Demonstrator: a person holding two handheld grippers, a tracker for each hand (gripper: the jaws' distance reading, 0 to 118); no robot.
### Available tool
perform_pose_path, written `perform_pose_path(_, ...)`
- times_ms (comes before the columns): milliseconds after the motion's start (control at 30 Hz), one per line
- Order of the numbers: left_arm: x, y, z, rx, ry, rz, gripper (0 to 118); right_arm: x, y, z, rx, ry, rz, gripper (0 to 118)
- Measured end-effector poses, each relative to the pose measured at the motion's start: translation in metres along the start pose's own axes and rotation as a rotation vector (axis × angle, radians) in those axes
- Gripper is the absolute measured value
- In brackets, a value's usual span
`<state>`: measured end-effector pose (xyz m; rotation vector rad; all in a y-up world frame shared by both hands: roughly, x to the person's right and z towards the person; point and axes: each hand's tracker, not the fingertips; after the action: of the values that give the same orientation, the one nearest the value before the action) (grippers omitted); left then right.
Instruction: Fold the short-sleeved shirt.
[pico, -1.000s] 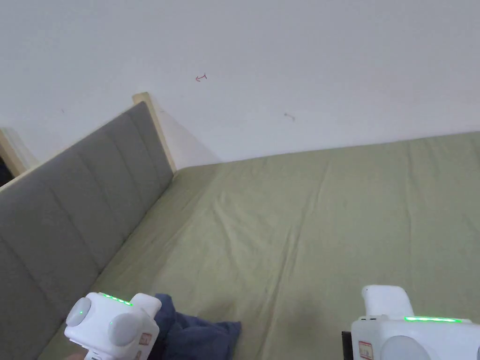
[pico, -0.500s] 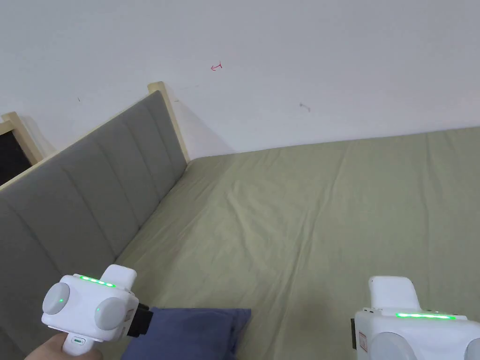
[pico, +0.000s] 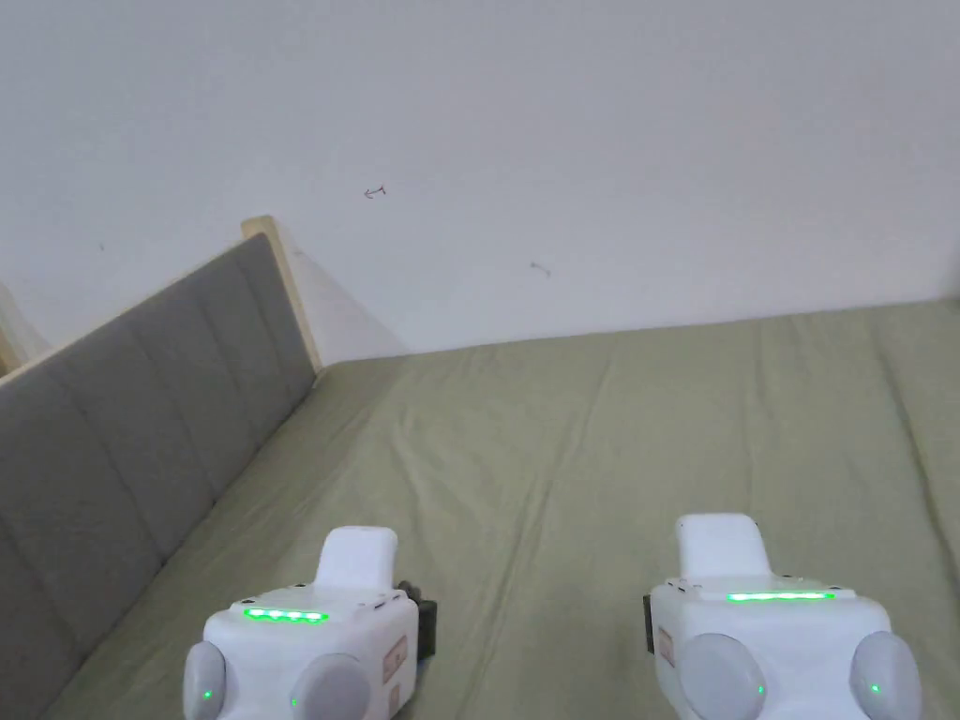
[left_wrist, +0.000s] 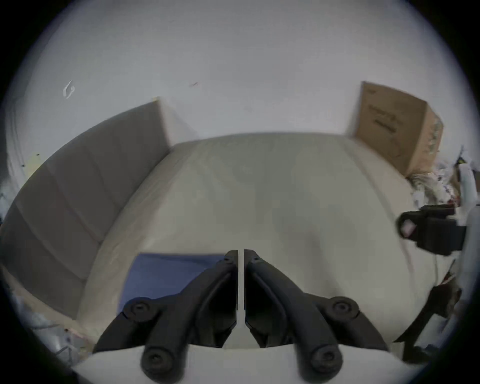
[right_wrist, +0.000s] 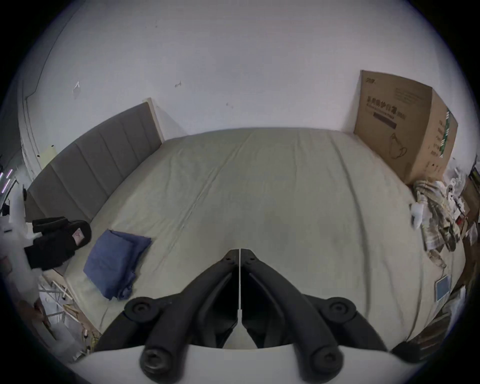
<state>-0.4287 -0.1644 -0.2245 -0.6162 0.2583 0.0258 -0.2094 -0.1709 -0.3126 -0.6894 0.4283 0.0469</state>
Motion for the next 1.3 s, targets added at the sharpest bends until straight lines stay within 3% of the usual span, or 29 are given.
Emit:
perform_pose_path(200, 0.114, 0.040, 0.028, 0.189, -0.135, -0.021, 2, 0.091, 0.025, 0.062, 0.171, -0.110, -0.050, 1)
perform_pose_path(300, 0.148, 0.051, 0.054, 0.309, -0.118, 0.001, 2, 0.128, 0.034, 0.098, 0.285, -0.187, -0.060, 1)
perform_pose_path(467, 0.176, 0.053, 0.099, 0.544, -0.014, -0.006, 3, 0.164, 0.043, 0.149, 0.474, -0.213, -0.038, 1)
perform_pose_path(567, 0.175, 0.054, 0.117, 0.571, -0.011, 0.033, 5, 0.167, 0.043, 0.172, 0.555, -0.197, -0.025, 4)
perform_pose_path(633, 0.171, 0.056, 0.120, 0.577, -0.004, 0.062, 27, 0.166, 0.040, 0.182, 0.611, -0.191, -0.022, 25)
perform_pose_path(667, 0.168, 0.056, 0.122, 0.581, 0.003, 0.073, 49, 0.163, 0.038, 0.185, 0.626, -0.196, -0.010, 37)
perform_pose_path(700, 0.166, 0.056, 0.122, 0.581, 0.008, 0.081, 88, 0.161, 0.037, 0.188, 0.638, -0.202, -0.006, 58)
perform_pose_path(733, 0.166, 0.059, 0.120, 0.572, 0.025, 0.086, 109, 0.158, 0.036, 0.188, 0.645, -0.209, -0.001, 80)
perform_pose_path(767, 0.165, 0.060, 0.119, 0.564, 0.032, 0.091, 116, 0.157, 0.036, 0.186, 0.640, -0.208, -0.001, 89)
perform_pose_path(933, 0.162, 0.056, 0.124, 0.604, 0.073, 0.084, 115, 0.155, 0.035, 0.181, 0.625, -0.190, -0.024, 90)
perform_pose_path(1100, 0.157, 0.054, 0.126, 0.633, 0.144, 0.076, 115, 0.151, 0.036, 0.174, 0.624, -0.237, 0.040, 90)
perform_pose_path(1300, 0.151, 0.053, 0.125, 0.621, 0.156, 0.078, 115, 0.145, 0.034, 0.174, 0.646, -0.208, 0.065, 90)
